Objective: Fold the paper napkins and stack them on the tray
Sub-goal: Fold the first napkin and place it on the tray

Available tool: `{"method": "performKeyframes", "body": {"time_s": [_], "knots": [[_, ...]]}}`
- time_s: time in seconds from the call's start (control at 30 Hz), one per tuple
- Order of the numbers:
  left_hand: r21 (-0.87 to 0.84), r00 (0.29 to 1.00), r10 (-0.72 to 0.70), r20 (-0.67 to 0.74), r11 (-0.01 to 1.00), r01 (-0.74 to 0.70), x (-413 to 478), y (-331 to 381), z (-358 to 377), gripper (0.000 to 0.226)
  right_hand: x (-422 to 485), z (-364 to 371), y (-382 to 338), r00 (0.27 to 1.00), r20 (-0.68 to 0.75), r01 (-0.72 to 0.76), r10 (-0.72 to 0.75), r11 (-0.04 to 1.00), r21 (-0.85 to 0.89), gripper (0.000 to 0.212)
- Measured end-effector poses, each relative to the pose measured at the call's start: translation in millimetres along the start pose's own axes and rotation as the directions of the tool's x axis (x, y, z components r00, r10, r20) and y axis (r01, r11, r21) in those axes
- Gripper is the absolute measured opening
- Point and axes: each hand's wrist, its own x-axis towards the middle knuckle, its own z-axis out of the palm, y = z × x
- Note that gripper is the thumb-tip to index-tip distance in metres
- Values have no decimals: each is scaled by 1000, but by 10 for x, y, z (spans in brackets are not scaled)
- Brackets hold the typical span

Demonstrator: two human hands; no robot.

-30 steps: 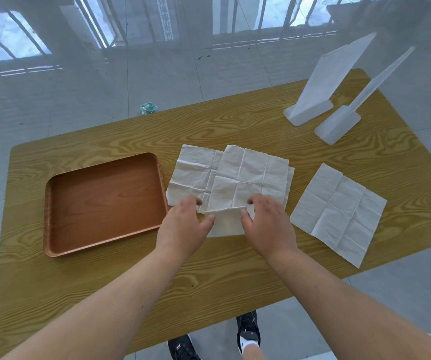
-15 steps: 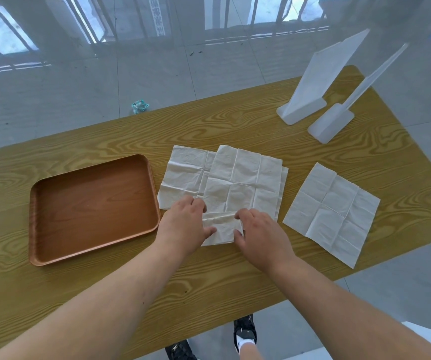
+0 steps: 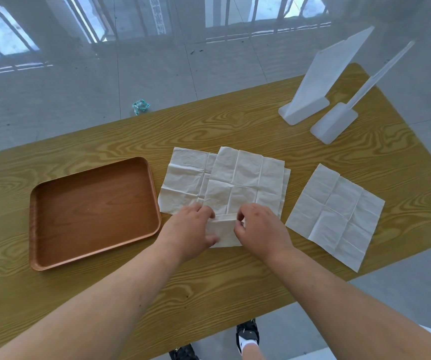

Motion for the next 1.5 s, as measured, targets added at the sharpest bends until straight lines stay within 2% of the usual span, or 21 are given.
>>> {"method": "performKeyframes", "body": {"time_s": [0.13, 0.27, 0.47, 0.57, 0.63, 0.73, 0.83, 0.9, 0.97, 1.03, 1.13, 1.23, 1.4, 1.5], "knots": [[-20, 999, -34, -14, 999, 34, 24, 9, 5, 69, 14, -25, 11, 998, -54, -7, 6, 1000, -7, 11], [-8, 996, -79, -47, 997, 79, 58, 32, 16, 74, 7, -3, 22, 999, -29, -28, 27, 1000, -7, 9], [-12, 991, -131, -35, 991, 131, 156, 66, 3, 46, -34, 5, 69, 998, 51, -44, 44, 999, 0, 29], [-80, 989, -146, -7, 986, 145, 189, 86, -33, 28, -47, -16, 80, 996, 66, -54, 52, 998, 29, 37], [-196, 987, -155, 36, 968, 159, 185, 86, -50, 20, -59, -28, 90, 997, 54, -61, 58, 997, 55, 48], [-506, 977, -178, 120, 835, 215, 147, 64, -81, 15, -82, -78, 100, 999, -20, -24, 26, 996, 84, 67], [-736, 969, -192, 157, 632, 245, 106, 72, -197, 17, -48, -211, 75, 996, 37, -90, 82, 951, 296, 76], [-811, 962, -210, 172, 524, 260, 110, 79, -311, 19, 36, -307, 51, 969, 175, -242, 174, 809, 536, 65], [-860, 958, -220, 184, 436, 266, 123, 84, -449, 23, 132, -396, 39, 930, 308, -362, 200, 644, 674, 37], [-883, 953, -231, 195, 383, 273, 137, 73, -585, 28, 210, -468, 27, 912, 363, -401, 189, 590, 701, 15], [-892, 930, -259, 262, 302, 336, 116, 31, -734, 39, 304, -568, -26, 907, 388, -411, 164, 547, 729, 9], [-842, 903, -332, 273, 372, 391, 79, -83, -775, 32, 393, -635, -139, 904, 399, -415, 153, 538, 734, 7], [-850, 897, -403, 181, 395, 349, 127, -455, -692, 3, 566, -535, -397, 918, 340, -384, 203, 662, 644, 8], [-793, 899, -418, 127, 501, 345, 127, -786, -640, 12, 654, -341, -607, 918, 306, -385, 251, 747, 542, 13]]}}
